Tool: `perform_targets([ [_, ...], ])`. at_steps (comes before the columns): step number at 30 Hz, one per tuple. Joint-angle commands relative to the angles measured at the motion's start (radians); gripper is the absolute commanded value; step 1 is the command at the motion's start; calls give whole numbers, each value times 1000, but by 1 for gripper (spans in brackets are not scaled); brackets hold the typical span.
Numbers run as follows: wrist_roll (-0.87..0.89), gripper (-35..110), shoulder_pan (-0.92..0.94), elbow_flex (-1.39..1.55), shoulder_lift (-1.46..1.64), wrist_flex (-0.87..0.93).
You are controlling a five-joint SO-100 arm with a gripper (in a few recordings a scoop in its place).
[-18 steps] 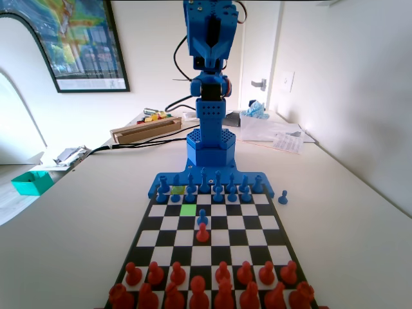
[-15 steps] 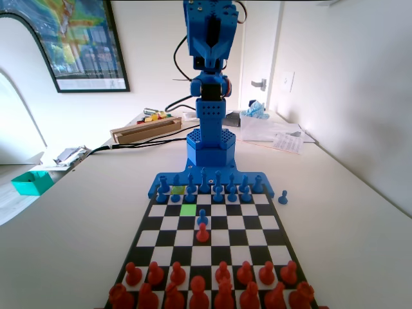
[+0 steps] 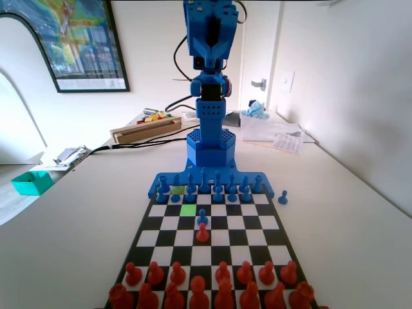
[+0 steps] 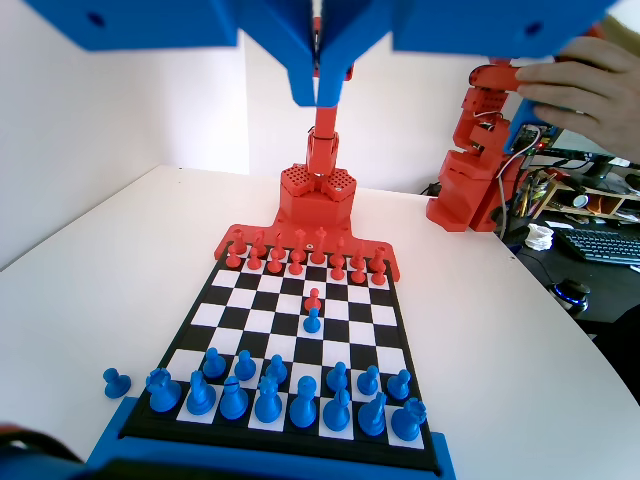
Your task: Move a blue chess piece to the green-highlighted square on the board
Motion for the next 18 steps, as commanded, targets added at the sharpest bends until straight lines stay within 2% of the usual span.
perform_targets([
  [1, -8, 2, -3, -12, 6, -17],
  [18, -54, 1, -9, -40, 3, -5],
])
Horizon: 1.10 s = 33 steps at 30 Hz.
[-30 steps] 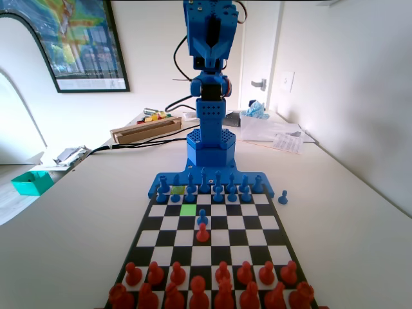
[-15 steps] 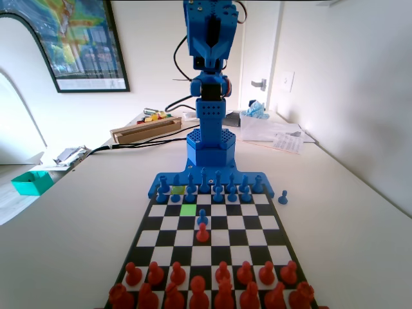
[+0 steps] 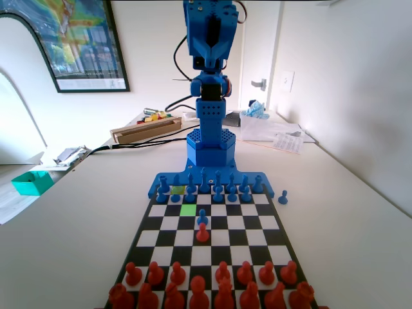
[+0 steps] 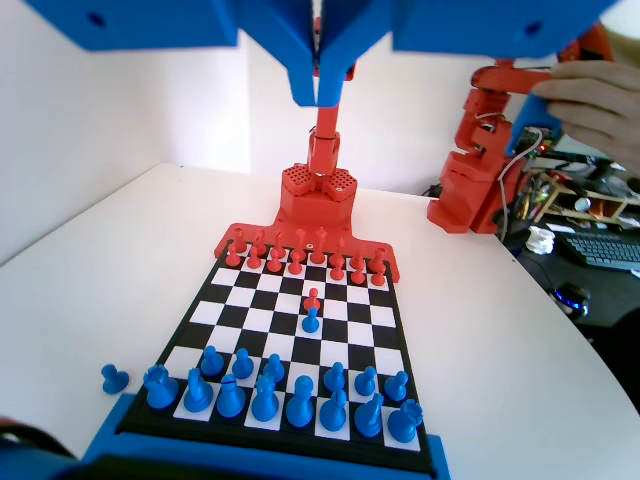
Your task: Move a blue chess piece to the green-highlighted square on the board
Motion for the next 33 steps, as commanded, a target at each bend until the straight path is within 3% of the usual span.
perform_targets([
  [1, -31, 1, -6, -51, -3, 0],
  [13, -80, 1, 5, -410, -364, 152],
  [25, -305, 1, 353, -442, -614, 184],
  [33, -249, 1, 552, -437, -805, 130],
])
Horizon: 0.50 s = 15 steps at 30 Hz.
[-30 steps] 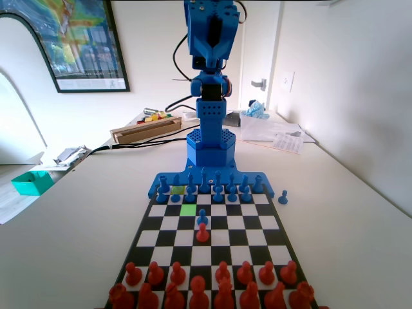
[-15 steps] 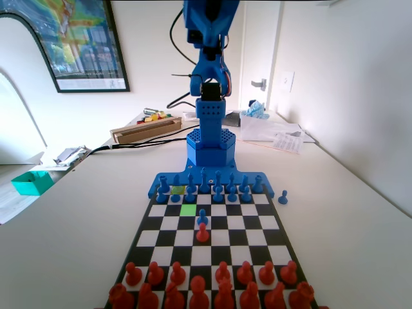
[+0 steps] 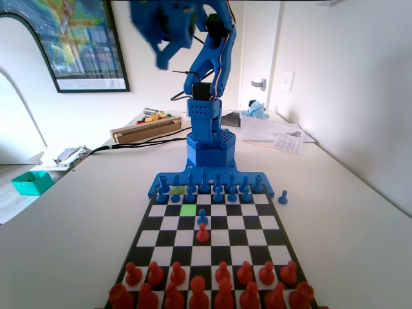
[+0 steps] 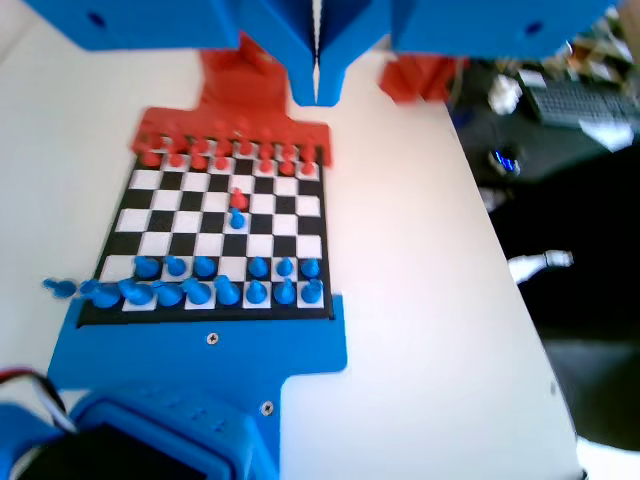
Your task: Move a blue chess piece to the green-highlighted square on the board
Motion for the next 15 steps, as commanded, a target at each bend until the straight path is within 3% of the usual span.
perform_targets([
  [1, 46, 1, 92, -32, -101, -40],
  [15, 480, 1, 132, 225, -313, -535],
])
